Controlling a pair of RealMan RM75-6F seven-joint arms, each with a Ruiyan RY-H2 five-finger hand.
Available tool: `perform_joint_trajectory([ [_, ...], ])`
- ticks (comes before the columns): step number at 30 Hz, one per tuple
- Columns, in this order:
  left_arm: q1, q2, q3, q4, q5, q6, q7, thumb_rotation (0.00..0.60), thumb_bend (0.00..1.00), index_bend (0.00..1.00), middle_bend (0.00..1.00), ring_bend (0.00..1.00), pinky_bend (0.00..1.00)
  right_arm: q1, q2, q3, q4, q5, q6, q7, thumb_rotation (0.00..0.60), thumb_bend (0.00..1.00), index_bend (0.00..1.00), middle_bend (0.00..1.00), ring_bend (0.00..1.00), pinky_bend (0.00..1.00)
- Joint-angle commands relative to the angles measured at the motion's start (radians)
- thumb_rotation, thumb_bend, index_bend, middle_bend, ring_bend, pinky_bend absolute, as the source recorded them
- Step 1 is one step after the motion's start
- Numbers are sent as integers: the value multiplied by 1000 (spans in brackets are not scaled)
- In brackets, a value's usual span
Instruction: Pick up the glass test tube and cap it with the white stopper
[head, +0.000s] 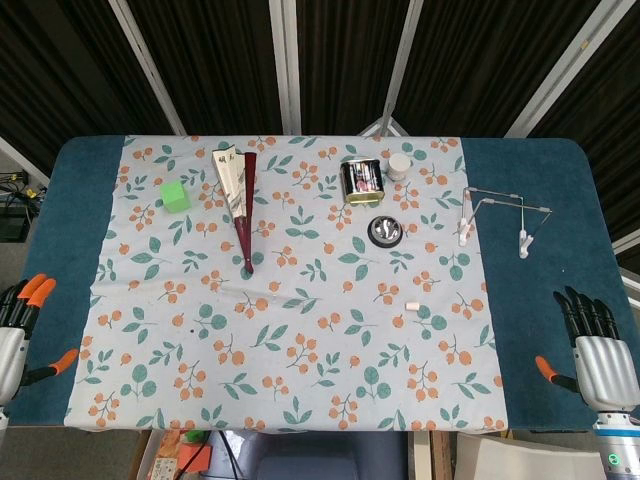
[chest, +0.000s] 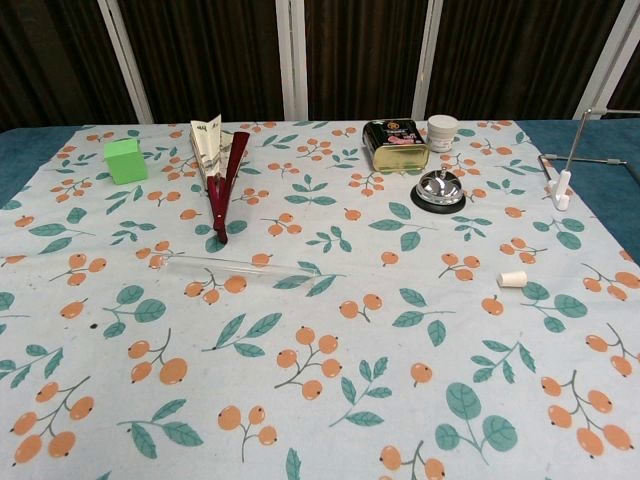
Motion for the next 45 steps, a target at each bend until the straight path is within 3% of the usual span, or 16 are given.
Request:
perform_joint_trajectory([
  [1, -3, -3, 0, 2, 4, -4, 8, 600, 125, 21, 0, 0, 0, 0, 1, 0, -1, -2, -2, 1, 600, 263, 0, 0, 0, 0],
  [11, -53, 2, -19, -45, -29, -93, 77, 600, 126, 50, 8, 0, 0, -1, 4, 3, -4, 0, -16, 18, 600, 263, 0, 0, 0, 0],
  [16, -126, -14, -65, -109, -96, -198, 153, 600, 144, 111, 98, 0, 0, 4, -4, 7, -1, 5, -30, 21, 600, 263, 0, 0, 0, 0],
  [21, -242, -66, -124, -151, -214, -349, 298, 600, 198, 246, 255, 0, 0, 3, -7, 13, 0, 15, -34, 30, 600, 264, 0, 0, 0, 0],
  [28, -411, -200, -207, -96, -431, -505, 495, 600, 259, 295, 296, 0, 0, 8, -11, 22, 3, 35, -55, 40, 600, 263, 0, 0, 0, 0],
  [32, -484, -273, -229, -40, -517, -537, 578, 600, 271, 331, 304, 0, 0, 9, -10, 25, 1, 42, -62, 47, 600, 263, 0, 0, 0, 0],
  [45, -618, -477, -224, 104, -686, -530, 730, 600, 351, 419, 414, 23, 0, 8, -5, 32, -1, 52, -74, 75, 600, 263, 0, 0, 0, 0],
])
